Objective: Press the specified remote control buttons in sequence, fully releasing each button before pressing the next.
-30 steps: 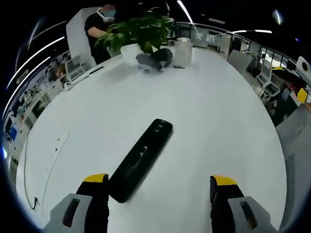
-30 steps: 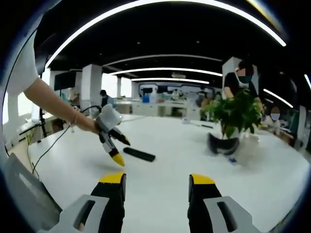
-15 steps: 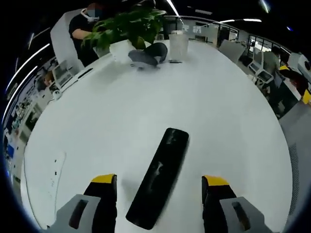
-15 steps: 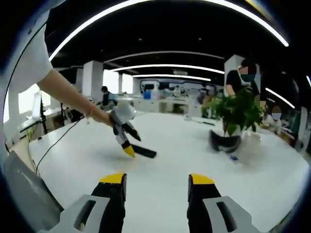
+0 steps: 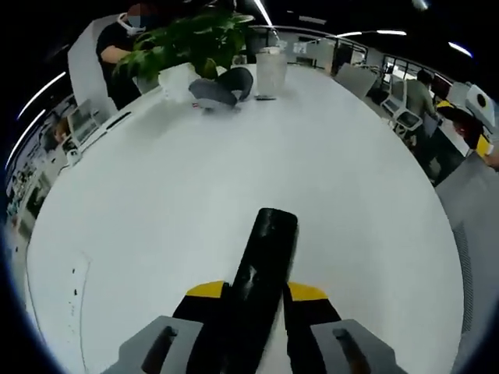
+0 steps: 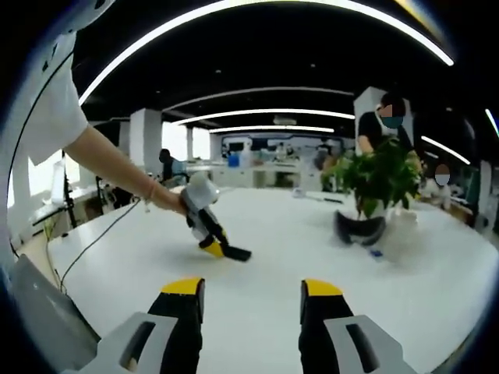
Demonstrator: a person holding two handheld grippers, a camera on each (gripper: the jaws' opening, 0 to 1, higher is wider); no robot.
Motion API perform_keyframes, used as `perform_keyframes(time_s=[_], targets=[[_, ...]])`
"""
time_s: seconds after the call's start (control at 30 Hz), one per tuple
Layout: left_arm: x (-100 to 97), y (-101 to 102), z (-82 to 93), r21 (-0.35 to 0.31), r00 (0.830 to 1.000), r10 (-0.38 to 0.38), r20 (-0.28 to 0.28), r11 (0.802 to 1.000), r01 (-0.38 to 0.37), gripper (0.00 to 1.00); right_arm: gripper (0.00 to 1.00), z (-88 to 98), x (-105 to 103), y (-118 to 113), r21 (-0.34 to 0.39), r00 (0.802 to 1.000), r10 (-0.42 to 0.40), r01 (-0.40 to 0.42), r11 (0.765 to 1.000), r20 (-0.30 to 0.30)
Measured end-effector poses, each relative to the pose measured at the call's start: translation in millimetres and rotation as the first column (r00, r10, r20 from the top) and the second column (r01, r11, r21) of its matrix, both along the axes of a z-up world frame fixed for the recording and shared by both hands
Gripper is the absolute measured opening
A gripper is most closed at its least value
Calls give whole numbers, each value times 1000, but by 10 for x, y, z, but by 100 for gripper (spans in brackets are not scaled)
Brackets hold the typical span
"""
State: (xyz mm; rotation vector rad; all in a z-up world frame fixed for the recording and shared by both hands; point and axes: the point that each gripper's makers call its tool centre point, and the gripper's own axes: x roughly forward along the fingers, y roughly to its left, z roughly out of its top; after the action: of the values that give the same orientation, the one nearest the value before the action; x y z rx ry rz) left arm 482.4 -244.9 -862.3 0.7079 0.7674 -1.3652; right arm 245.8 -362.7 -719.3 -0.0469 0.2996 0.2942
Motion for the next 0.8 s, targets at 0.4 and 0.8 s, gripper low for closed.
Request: perform_keyframes(time_s=[0.4,0.8], targets=[[-45,30,5,19,1000,-22,-6,1000,23,24,46,-26,1,9,-9,1000,5,-5,1000,-9],[-178,43,30,47,1000,-1,-16,999,2,24,46,-17,3,17,-12,1000,8,-8,1000,-4]])
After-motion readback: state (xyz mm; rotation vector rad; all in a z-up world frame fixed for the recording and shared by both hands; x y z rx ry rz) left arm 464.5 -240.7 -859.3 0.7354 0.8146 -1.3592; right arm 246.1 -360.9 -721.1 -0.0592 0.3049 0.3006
